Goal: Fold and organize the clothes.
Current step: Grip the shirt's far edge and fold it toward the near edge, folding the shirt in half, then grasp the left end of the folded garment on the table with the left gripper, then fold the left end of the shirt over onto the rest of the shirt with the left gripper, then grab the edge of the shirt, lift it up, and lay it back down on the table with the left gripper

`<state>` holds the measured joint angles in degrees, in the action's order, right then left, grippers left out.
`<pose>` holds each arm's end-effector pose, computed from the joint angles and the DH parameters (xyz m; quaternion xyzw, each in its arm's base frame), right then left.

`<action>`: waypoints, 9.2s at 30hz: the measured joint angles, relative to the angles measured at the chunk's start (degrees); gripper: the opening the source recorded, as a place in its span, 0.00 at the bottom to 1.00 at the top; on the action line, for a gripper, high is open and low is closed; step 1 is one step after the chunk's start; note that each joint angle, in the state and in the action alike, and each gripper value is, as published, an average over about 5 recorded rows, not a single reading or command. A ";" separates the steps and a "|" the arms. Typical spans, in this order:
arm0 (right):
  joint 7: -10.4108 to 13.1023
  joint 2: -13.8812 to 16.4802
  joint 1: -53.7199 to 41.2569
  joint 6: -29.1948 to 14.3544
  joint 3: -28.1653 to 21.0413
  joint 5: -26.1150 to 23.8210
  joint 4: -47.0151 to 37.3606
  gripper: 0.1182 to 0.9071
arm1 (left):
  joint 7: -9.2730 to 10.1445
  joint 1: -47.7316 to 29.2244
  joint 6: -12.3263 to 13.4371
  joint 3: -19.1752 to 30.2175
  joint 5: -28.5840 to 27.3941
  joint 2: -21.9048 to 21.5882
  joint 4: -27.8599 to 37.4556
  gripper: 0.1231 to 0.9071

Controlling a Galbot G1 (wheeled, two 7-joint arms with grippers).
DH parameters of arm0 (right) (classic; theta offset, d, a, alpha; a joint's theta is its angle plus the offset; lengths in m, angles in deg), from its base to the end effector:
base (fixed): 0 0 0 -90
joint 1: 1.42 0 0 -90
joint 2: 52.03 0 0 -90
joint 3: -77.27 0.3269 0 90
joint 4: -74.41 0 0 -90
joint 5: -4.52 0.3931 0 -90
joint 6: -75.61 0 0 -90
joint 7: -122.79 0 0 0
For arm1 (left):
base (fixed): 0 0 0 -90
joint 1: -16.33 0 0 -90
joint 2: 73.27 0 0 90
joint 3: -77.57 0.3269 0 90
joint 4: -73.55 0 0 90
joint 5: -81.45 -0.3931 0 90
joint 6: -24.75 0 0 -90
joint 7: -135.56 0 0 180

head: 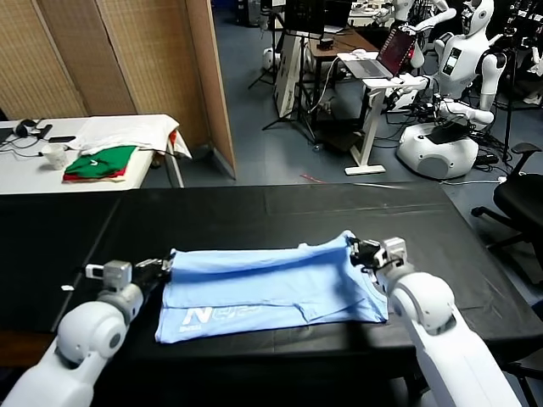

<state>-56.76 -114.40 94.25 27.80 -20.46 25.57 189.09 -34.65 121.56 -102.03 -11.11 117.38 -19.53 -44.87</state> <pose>0.3358 -0.0329 -0.2006 0.1236 -0.9585 0.0867 0.2419 0.3026 0.0763 -0.2041 -0.0689 -0.9647 -0.0501 0.2493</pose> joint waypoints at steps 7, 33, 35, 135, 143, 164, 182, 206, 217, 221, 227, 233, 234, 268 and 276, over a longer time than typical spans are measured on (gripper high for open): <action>-0.12 -0.52 4.35 0.00 0.24 -0.94 0.65 0.03 | -0.90 5.36 -0.01 -0.62 -4.88 1.62 -3.81 0.03; 1.98 -3.18 3.72 -2.61 4.05 4.14 1.49 0.86 | -1.25 10.79 4.31 -3.83 -13.35 7.78 -6.49 0.84; 2.35 -3.88 2.54 -3.85 3.88 3.86 -0.01 0.96 | -0.57 9.43 5.03 -3.84 -11.67 8.05 -5.39 0.94; -2.57 -8.96 14.72 -12.73 11.72 0.87 10.62 1.00 | -8.01 13.12 14.88 -9.06 -6.41 21.76 4.74 0.54; -2.75 -9.10 14.63 -12.79 11.36 0.81 10.88 1.00 | -8.55 13.45 14.96 -8.53 -10.67 21.33 4.60 0.10; -2.43 -10.47 14.82 -12.84 10.71 -0.14 10.60 1.00 | -6.81 15.62 17.96 -13.28 -31.70 13.87 3.59 0.08; -2.33 -12.36 17.31 -14.12 11.37 -2.36 9.87 1.00 | -5.25 13.93 12.14 -8.82 -18.72 13.49 -3.35 0.08; -2.43 -14.76 18.30 -14.49 12.40 -5.52 7.55 1.00 | -1.76 2.62 7.96 14.85 -5.92 28.15 -4.04 0.08; -2.47 -14.83 18.13 -14.49 11.97 -5.59 7.77 1.00 | -2.99 1.87 10.07 16.44 -11.27 30.72 -0.54 0.08; -2.48 -14.88 17.98 -14.29 11.52 -5.54 8.20 1.00 | -3.62 2.28 10.44 16.56 -11.80 31.68 0.54 0.08; -2.69 -14.43 17.99 -14.10 10.50 -5.26 8.47 1.00 | -4.84 3.67 11.00 17.41 -13.03 33.83 1.92 0.23; -2.91 -13.34 16.64 -13.60 8.82 -3.94 7.42 1.00 | -4.03 4.69 11.04 17.78 -7.84 36.61 1.64 0.70; -2.90 -13.12 16.24 -13.42 8.34 -3.69 7.17 1.00 | -3.56 4.78 10.86 17.57 -6.27 37.17 1.37 0.78; -3.09 -13.43 11.67 -14.60 -2.89 -7.74 5.01 1.00 | -6.15 8.80 18.00 1.28 -10.09 30.35 1.33 1.00; -3.18 -13.46 14.52 -15.16 0.53 -6.11 10.34 1.00 | -6.15 9.18 19.25 -1.26 -4.94 30.89 3.87 1.00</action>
<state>-59.95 -127.86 108.76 12.64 -19.93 19.47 199.43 -40.80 130.74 -82.78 -12.36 112.44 11.36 -41.00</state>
